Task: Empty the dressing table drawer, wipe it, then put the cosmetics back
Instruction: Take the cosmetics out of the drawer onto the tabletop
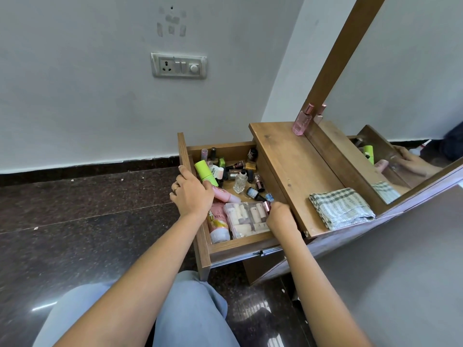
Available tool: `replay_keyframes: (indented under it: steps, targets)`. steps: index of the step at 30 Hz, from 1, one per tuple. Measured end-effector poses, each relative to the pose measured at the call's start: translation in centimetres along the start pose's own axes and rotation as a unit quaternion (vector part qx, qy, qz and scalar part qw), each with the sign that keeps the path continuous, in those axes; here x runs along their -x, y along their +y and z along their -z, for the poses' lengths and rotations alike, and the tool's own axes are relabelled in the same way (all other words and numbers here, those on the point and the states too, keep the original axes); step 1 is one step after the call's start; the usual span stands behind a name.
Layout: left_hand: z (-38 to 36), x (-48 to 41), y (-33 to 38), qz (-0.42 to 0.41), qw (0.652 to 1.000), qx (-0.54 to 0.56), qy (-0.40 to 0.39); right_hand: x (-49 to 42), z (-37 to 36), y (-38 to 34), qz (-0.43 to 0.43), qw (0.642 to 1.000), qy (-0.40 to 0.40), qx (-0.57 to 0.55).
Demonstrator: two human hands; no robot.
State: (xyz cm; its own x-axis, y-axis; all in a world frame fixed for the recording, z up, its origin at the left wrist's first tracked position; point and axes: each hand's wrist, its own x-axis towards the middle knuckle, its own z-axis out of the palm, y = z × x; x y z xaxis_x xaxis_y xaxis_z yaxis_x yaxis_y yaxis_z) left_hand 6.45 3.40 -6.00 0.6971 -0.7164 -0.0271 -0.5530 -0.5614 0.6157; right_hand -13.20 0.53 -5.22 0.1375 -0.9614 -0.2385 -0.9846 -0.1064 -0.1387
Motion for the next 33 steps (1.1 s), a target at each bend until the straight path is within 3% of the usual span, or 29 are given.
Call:
replay_keyframes:
  steps: [8,13,16,18,19,24,27,32,33]
  targets:
    - [-0.1,0.0,0.0,0.001,1.0,0.005,0.0,-0.4,-0.6,0.0,-0.001,0.997,0.019,0.08]
    - [0.0,0.0,0.0,0.002,1.0,0.007,-0.003,-0.7,0.3,-0.6,0.07,0.994,0.016,0.084]
    - [0.0,0.1,0.0,0.0,1.0,0.007,-0.002,-1.6,-0.4,-0.7,0.063,0.996,0.061,-0.031]
    - [0.0,0.1,0.1,0.0,1.0,0.006,-0.002,-2.1,-0.3,-0.6,0.088,0.992,0.045,0.072]
    - [0.1,0.0,0.1,0.0,1.0,0.005,-0.001,-2.2,-0.8,0.1,0.12,0.982,0.076,0.121]
    - [0.1,0.1,0.1,0.001,1.0,0.005,-0.005,-2.0,-1.5,1.0,0.161,0.963,0.077,0.203]
    - [0.2,0.1,0.1,0.004,1.0,0.007,-0.006,-2.5,-1.7,0.8,0.143,0.97,0.061,0.186]
    - [0.1,0.1,0.1,0.003,1.0,0.008,-0.006,-2.2,-0.5,-1.1,0.064,0.996,0.02,0.063]
    - [0.1,0.1,0.1,0.003,1.0,0.008,-0.006,-2.5,-0.7,-1.1,0.088,0.992,0.024,0.091]
